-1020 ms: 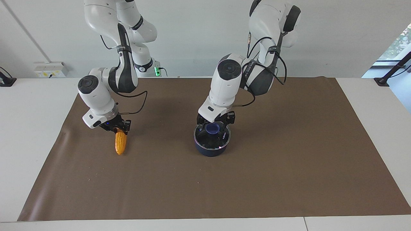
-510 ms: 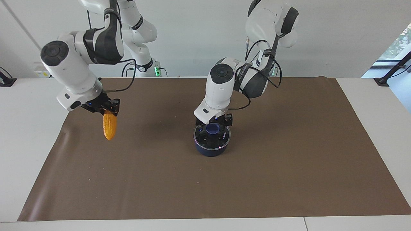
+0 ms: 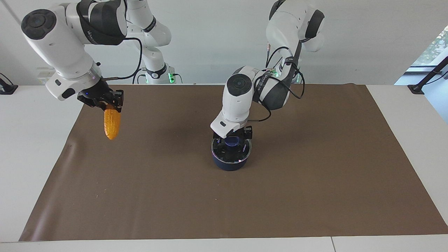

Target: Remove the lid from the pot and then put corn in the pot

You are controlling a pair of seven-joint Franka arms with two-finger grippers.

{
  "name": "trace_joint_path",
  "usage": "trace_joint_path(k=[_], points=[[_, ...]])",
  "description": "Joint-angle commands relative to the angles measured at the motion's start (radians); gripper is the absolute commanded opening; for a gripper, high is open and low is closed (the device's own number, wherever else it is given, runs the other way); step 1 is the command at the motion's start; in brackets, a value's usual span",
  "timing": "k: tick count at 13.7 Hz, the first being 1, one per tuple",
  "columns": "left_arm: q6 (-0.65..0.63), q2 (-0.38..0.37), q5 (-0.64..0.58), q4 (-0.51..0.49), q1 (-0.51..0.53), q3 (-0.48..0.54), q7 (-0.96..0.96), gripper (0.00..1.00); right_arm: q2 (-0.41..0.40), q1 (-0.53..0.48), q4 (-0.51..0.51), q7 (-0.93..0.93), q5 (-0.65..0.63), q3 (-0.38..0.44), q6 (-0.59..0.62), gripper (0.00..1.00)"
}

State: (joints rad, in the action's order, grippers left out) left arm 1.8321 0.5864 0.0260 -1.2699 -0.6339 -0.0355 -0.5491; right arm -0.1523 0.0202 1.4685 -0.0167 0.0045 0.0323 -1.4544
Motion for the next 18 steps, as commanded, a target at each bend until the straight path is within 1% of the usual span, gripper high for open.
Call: trace_joint_path(k=[1,4,5,6,8,10,12,13,14,16,17,18], points=[[-0.005,0.016,-0.020,0.026,-0.009,0.012,0.009,0.95,-0.001,-0.013,-0.008,-0.028,0.009,-0.003,0.017,0.00],[-0.002,0.016,-0.020,0.021,-0.013,0.013,0.009,0.88,-0.003,-0.005,-0.008,-0.025,0.009,-0.011,0.006,0.00],[-0.004,0.016,-0.020,0.023,-0.012,0.012,0.008,0.82,-0.003,0.001,-0.008,-0.023,0.011,-0.018,0.006,0.00],[-0.005,0.016,-0.020,0.023,-0.013,0.012,0.008,0.72,-0.003,0.003,-0.008,-0.025,0.011,-0.018,0.006,0.00],[-0.005,0.016,-0.020,0.021,-0.015,0.012,0.008,0.64,-0.003,0.003,-0.007,-0.026,0.012,-0.018,0.008,0.00],[-0.005,0.016,-0.018,0.021,-0.015,0.012,0.008,0.49,-0.003,0.003,-0.007,-0.025,0.011,-0.018,0.006,0.00],[-0.011,0.015,-0.018,0.023,-0.015,0.012,0.008,0.26,-0.003,0.007,-0.007,-0.025,0.012,-0.018,-0.001,0.00],[-0.014,0.015,-0.015,0.023,-0.015,0.012,0.006,0.09,-0.003,0.007,-0.007,-0.025,0.012,-0.018,-0.001,0.00],[-0.014,0.016,-0.012,0.024,-0.018,0.012,0.003,0.00,-0.001,0.009,-0.007,-0.025,0.012,-0.018,0.000,0.00],[-0.033,0.001,0.000,0.026,-0.018,0.011,0.000,0.00,-0.001,0.009,-0.002,-0.023,0.014,-0.025,-0.009,0.00],[-0.063,-0.005,0.009,0.027,-0.015,0.014,0.000,0.00,0.000,0.009,0.009,-0.022,0.014,-0.035,-0.023,0.00],[-0.076,-0.032,0.012,0.027,-0.012,0.014,0.001,0.00,0.000,0.009,0.007,-0.023,0.012,-0.038,-0.024,0.00]])
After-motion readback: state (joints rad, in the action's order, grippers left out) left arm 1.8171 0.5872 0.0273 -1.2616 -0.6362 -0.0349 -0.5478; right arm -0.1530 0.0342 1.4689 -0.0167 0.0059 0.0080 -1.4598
